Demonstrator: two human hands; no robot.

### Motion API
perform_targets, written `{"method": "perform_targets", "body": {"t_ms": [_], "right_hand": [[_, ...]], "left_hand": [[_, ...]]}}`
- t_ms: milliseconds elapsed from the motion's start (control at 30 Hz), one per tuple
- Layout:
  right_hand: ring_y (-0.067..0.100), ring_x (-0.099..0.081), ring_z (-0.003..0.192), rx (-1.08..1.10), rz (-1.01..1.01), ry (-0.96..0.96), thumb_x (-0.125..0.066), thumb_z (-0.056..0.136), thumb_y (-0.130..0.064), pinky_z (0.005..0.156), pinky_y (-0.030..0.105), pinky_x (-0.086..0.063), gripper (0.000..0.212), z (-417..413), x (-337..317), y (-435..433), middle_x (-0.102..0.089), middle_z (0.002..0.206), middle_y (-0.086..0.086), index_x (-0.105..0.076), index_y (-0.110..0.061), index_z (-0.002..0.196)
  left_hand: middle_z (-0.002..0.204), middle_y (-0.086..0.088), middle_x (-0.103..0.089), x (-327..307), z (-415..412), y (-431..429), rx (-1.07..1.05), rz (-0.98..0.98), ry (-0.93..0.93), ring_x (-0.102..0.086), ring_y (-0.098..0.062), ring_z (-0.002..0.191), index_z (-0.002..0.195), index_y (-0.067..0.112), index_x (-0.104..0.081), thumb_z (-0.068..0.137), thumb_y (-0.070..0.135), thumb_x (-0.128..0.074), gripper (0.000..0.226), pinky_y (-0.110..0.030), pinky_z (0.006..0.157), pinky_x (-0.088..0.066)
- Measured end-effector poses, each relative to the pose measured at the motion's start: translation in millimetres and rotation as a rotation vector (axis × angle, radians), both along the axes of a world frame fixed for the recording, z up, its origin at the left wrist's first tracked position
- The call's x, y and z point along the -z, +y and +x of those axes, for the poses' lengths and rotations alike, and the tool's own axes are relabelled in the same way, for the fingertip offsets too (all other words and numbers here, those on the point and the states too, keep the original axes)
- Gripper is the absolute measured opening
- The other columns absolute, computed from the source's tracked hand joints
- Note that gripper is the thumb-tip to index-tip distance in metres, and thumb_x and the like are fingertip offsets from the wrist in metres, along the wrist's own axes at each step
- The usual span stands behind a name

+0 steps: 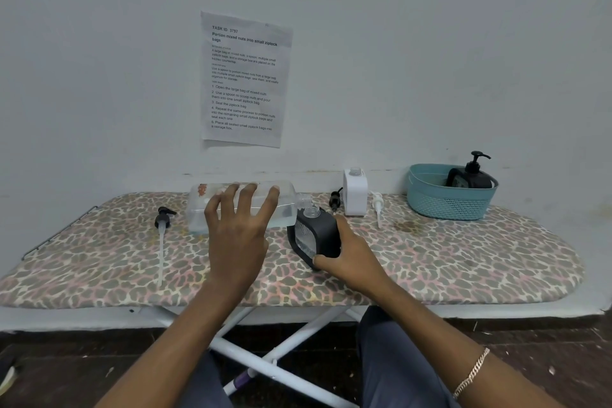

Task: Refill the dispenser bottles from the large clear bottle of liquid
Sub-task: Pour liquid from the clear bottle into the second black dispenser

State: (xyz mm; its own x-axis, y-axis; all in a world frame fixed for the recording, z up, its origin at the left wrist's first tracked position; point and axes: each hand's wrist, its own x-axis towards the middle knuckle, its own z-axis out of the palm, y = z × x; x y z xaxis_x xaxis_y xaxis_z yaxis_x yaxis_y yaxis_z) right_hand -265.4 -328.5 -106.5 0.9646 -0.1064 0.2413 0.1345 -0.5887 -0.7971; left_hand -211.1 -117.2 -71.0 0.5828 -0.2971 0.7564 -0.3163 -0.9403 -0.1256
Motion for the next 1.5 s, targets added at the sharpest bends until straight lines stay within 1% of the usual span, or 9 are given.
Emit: {"method": "perform_targets", "body": {"t_ms": [300, 400, 567, 733, 900, 1067, 1167, 1333, 1500], "right_hand": [[0.001, -0.066, 0.095, -0.001, 0.008, -0.005, -0.079, 0.084, -0.028, 0.068, 0.012, -0.052, 0.068, 0.1, 2.0, -0.4, -0.067, 0.115, -0.013, -0.042, -0.036, 0.141], [0.001, -0.066, 0.096, -0.003, 0.009, -0.007, -0.079, 0.084, -0.028, 0.071, 0.016, -0.053, 0.069, 0.5, 2.5, -0.1, -0.067, 0.115, -0.013, -0.042, -0.035, 0.143], [-0.002, -0.066, 0.093, -0.005, 0.009, -0.011, -0.079, 0.085, -0.027, 0.066, 0.010, -0.051, 0.067, -0.3, 2.0, -0.2, -0.067, 0.113, -0.016, -0.043, -0.034, 0.142], [-0.002, -0.065, 0.095, -0.001, 0.005, -0.011, -0.079, 0.084, -0.028, 0.070, 0.012, -0.052, 0.069, 0.5, 2.7, -0.1, -0.067, 0.114, -0.016, -0.043, -0.034, 0.142], [-0.002, -0.065, 0.094, 0.001, -0.001, -0.008, -0.079, 0.084, -0.027, 0.066, 0.010, -0.052, 0.068, 0.6, 2.4, -0.3, -0.067, 0.113, -0.015, -0.042, -0.034, 0.141], [-0.003, -0.064, 0.093, 0.002, -0.004, -0.005, -0.079, 0.084, -0.027, 0.067, 0.010, -0.050, 0.067, 0.7, 2.3, -0.4, -0.065, 0.112, -0.016, -0.042, -0.035, 0.140], [-0.003, -0.064, 0.094, 0.003, -0.003, -0.010, -0.079, 0.084, -0.027, 0.070, 0.013, -0.051, 0.067, 0.6, 2.5, -0.5, -0.066, 0.114, -0.015, -0.042, -0.035, 0.140], [-0.007, -0.064, 0.090, 0.005, 0.010, -0.012, -0.079, 0.083, -0.026, 0.066, 0.008, -0.050, 0.067, 0.6, 3.1, -0.3, -0.067, 0.110, -0.017, -0.044, -0.033, 0.139], [-0.009, -0.064, 0.088, -0.001, 0.018, -0.011, -0.079, 0.084, -0.024, 0.066, 0.007, -0.050, 0.069, -0.1, 2.2, -0.7, -0.067, 0.111, -0.016, -0.044, -0.033, 0.143]], "left_hand": [[0.136, -0.015, -0.062, -0.1, -0.6, 0.0, 0.002, -0.005, -0.006, -0.053, -0.042, 0.131, 0.139, 0.022, -0.064, 0.065, -0.013, -0.059, 0.082, -0.055, 0.108, -0.031], [0.136, -0.015, -0.062, -0.5, -0.6, 0.3, 0.004, -0.007, -0.008, -0.053, -0.041, 0.132, 0.139, 0.022, -0.063, 0.066, -0.013, -0.058, 0.082, -0.055, 0.108, -0.031], [0.135, -0.016, -0.062, -0.7, -0.8, 0.5, 0.005, -0.001, -0.015, -0.053, -0.042, 0.131, 0.139, 0.021, -0.063, 0.065, -0.013, -0.059, 0.082, -0.055, 0.108, -0.030], [0.136, -0.016, -0.061, -1.4, 0.1, 0.5, 0.006, -0.001, -0.018, -0.053, -0.042, 0.131, 0.140, 0.021, -0.063, 0.066, -0.014, -0.059, 0.082, -0.055, 0.108, -0.031], [0.136, -0.016, -0.062, -1.0, -0.2, 0.5, 0.002, 0.007, -0.019, -0.053, -0.042, 0.131, 0.139, 0.021, -0.063, 0.065, -0.014, -0.060, 0.082, -0.056, 0.107, -0.031], [0.135, -0.016, -0.062, -1.6, -0.4, 0.3, -0.001, 0.010, -0.013, -0.054, -0.042, 0.131, 0.139, 0.021, -0.064, 0.064, -0.014, -0.060, 0.083, -0.055, 0.107, -0.031], [0.135, -0.016, -0.062, -1.8, -0.3, 0.1, 0.000, 0.010, -0.014, -0.054, -0.042, 0.130, 0.139, 0.021, -0.064, 0.064, -0.014, -0.060, 0.083, -0.055, 0.107, -0.031], [0.135, -0.016, -0.062, -1.8, -0.3, -0.1, 0.003, 0.007, -0.013, -0.054, -0.042, 0.130, 0.138, 0.021, -0.064, 0.064, -0.014, -0.060, 0.082, -0.055, 0.106, -0.031], [0.134, -0.016, -0.063, -2.1, -0.4, -0.8, 0.003, 0.006, -0.012, -0.054, -0.043, 0.129, 0.138, 0.020, -0.065, 0.063, -0.014, -0.059, 0.083, -0.055, 0.106, -0.031]]}}
